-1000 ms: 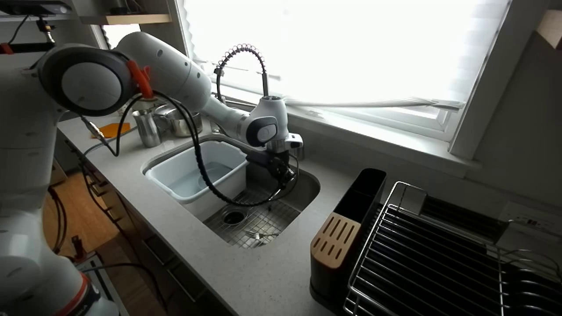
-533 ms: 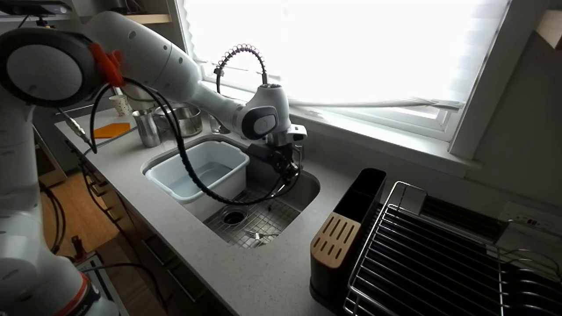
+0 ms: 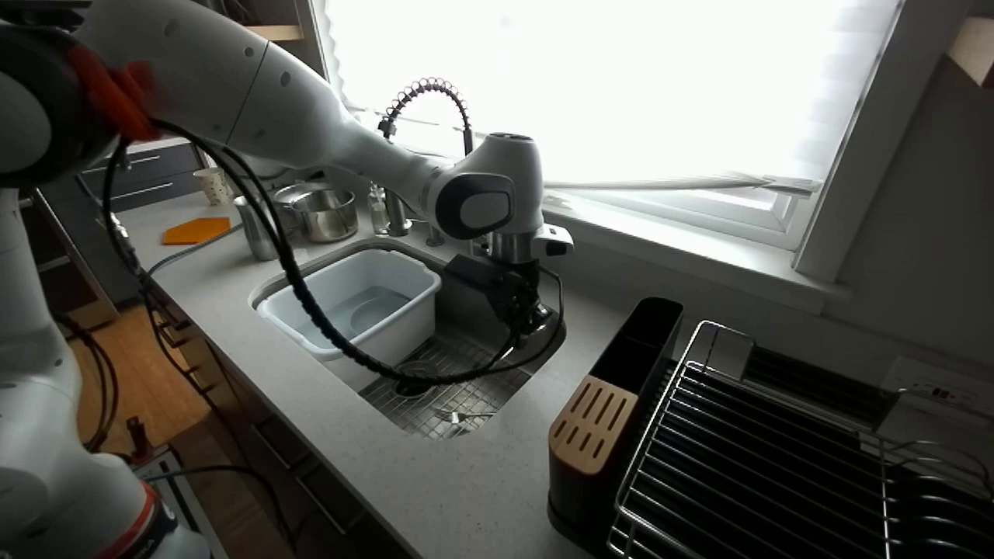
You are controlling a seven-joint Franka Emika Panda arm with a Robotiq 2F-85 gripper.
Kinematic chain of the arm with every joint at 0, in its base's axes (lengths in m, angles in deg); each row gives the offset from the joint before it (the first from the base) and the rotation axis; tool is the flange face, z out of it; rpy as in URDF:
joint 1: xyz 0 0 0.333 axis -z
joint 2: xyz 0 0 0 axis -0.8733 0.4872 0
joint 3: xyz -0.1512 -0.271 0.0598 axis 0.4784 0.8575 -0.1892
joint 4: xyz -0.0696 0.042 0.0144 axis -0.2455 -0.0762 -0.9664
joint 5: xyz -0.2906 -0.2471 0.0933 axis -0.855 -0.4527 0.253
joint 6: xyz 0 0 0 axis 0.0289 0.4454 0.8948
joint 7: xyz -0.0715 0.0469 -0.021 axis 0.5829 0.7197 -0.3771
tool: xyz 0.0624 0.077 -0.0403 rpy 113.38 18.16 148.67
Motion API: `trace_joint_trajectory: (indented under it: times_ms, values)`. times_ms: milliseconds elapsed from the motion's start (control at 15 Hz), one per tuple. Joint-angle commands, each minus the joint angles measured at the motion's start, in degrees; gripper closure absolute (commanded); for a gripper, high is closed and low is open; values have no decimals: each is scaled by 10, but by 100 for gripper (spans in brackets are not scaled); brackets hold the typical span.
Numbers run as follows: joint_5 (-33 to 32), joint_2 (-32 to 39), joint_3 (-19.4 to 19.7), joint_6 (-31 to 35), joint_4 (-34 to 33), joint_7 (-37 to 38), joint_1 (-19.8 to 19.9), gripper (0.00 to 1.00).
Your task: Move the spoons from the sink to the counter
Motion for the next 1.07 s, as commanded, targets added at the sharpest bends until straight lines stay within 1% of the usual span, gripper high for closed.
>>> trace_joint_trajectory:
  times_ms: [0,67,133,267,400,600,1000]
  values:
    - [-14,7,15,-43,-15,-35,14,98]
    - [-23,10,20,-41,-18,-40,17,98]
    - [-16,14,21,-43,-22,-54,22,98]
    - [-28,23,26,-22,-26,-58,25,98]
    - [-24,37,26,-11,-35,-66,30,98]
    - [-30,62,30,3,-51,-59,34,98]
    - [-20,103,25,47,-72,-64,46,98]
